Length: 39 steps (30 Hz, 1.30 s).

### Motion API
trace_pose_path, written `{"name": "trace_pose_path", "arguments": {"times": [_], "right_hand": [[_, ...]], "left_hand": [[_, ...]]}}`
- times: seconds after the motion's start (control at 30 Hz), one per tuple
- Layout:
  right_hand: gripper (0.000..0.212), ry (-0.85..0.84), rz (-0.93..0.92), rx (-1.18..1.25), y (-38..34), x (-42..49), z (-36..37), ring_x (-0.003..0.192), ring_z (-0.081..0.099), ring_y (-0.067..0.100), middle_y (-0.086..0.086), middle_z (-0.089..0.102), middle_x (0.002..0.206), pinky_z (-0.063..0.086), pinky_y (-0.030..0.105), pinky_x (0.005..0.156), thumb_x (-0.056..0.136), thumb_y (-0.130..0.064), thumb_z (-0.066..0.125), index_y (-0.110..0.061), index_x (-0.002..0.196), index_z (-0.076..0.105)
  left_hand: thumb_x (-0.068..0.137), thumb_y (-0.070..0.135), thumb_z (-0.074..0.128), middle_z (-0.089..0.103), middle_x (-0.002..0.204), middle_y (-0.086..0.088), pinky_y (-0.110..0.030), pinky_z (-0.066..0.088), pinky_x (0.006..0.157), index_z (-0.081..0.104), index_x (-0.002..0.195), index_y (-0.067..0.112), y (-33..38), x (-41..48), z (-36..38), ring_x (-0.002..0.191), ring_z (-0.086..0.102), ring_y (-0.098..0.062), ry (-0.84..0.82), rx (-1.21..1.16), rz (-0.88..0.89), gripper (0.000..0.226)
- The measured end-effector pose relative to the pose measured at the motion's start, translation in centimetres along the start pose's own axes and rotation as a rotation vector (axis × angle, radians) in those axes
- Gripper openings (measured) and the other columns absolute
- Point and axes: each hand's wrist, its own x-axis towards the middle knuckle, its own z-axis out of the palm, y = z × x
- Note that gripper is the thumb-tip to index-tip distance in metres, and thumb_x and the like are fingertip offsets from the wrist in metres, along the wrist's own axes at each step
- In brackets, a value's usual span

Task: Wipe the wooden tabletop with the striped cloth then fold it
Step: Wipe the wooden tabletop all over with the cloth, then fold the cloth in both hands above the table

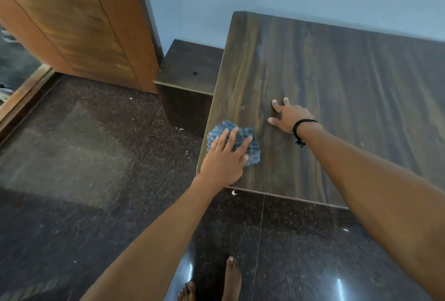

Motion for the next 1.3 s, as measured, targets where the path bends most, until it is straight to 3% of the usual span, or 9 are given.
{"name": "trace_pose_path", "arguments": {"times": [0.1,0.33,0.53,0.7,0.77,0.9,1.07,1.17,1.3], "right_hand": [[0.070,-0.003,-0.003,0.018,0.2,0.6,0.6,0.145,0.028,0.047,0.007,0.005,0.169,0.037,0.053,0.111,0.104,-0.054,0.039,-0.031,0.162,0.008],[0.072,-0.032,-0.013,0.087,0.4,1.1,0.7,0.149,0.020,0.048,0.008,0.002,0.170,0.031,0.054,0.117,0.104,-0.053,0.042,-0.030,0.162,0.007],[0.067,-0.080,-0.059,0.216,1.0,-0.3,-0.1,0.152,0.010,0.044,0.003,0.000,0.170,0.031,0.053,0.115,0.104,-0.044,0.049,-0.032,0.161,0.017],[0.034,0.142,-0.182,0.474,-0.8,-3.4,0.7,0.132,0.049,0.034,0.014,0.056,0.139,0.042,0.039,0.105,0.099,-0.031,0.056,-0.013,0.126,0.068],[0.030,0.149,-0.209,0.531,-3.0,-4.5,1.0,0.120,0.052,0.030,0.011,0.058,0.122,0.048,0.040,0.097,0.098,-0.032,0.055,-0.011,0.113,0.070],[0.029,0.145,-0.040,0.698,-6.6,-4.9,1.1,0.118,0.051,0.028,0.010,0.053,0.123,0.049,0.039,0.097,0.093,-0.020,0.059,-0.008,0.119,0.062],[0.024,0.053,0.144,1.044,-6.2,-4.3,-1.2,0.102,0.066,0.025,0.002,0.067,0.099,0.053,0.032,0.084,0.085,-0.008,0.060,-0.016,0.107,0.067],[0.025,0.052,0.047,1.124,-5.1,-4.3,-4.5,0.094,0.065,0.016,-0.008,0.065,0.089,0.051,0.029,0.082,0.085,-0.005,0.061,-0.023,0.099,0.071],[0.028,0.130,-0.166,1.117,-2.4,-4.3,-10.1,0.096,0.065,0.014,0.000,0.071,0.101,0.052,0.029,0.084,0.083,0.004,0.059,-0.022,0.089,0.069]], "left_hand": [[0.096,0.051,-0.008,-0.011,0.166,-0.008,-0.042,-0.012,0.118,-0.008,0.157,0.034,0.8,-4.6,1.0,0.152,-0.012,-0.031,-0.007,0.010,-0.008,0.064],[0.107,0.043,0.022,-0.011,0.166,-0.013,-0.045,-0.003,0.124,-0.003,0.159,0.033,-1.1,7.9,-2.9,0.152,-0.010,-0.032,-0.047,-0.098,-0.173,0.059],[0.097,0.032,0.058,0.017,0.166,-0.001,-0.039,0.013,0.121,0.031,0.156,0.024,-0.6,5.9,-4.3,0.153,0.009,-0.022,0.072,-0.401,-0.260,0.064],[0.084,0.028,0.076,0.058,0.137,-0.003,-0.041,0.040,0.109,0.062,0.131,0.015,-1.9,5.4,-5.3,0.129,0.049,-0.026,0.315,-0.509,-0.435,0.051],[0.082,0.015,0.076,0.064,0.120,-0.001,-0.040,0.049,0.096,0.065,0.123,0.014,-1.9,5.4,-5.4,0.111,0.058,-0.024,0.375,-0.540,-0.492,0.043],[0.081,0.007,0.072,0.059,0.117,-0.002,-0.038,0.050,0.093,0.063,0.127,0.015,-2.2,6.0,-5.0,0.104,0.056,-0.023,0.338,-0.452,-0.526,0.047],[0.079,0.021,0.079,0.047,0.123,0.000,-0.040,0.047,0.099,0.055,0.136,0.021,-3.1,7.3,-6.6,0.110,0.053,-0.024,0.160,-0.506,-0.518,0.062],[0.077,0.030,0.080,0.045,0.129,0.000,-0.039,0.038,0.104,0.049,0.141,0.024,-3.5,8.4,-8.5,0.120,0.047,-0.025,0.060,-0.565,-0.405,0.072],[0.070,0.026,0.088,0.050,0.135,0.001,-0.033,0.032,0.108,0.056,0.134,0.013,-2.3,11.0,-13.7,0.125,0.046,-0.015,0.153,-0.742,-0.178,0.072]]}}
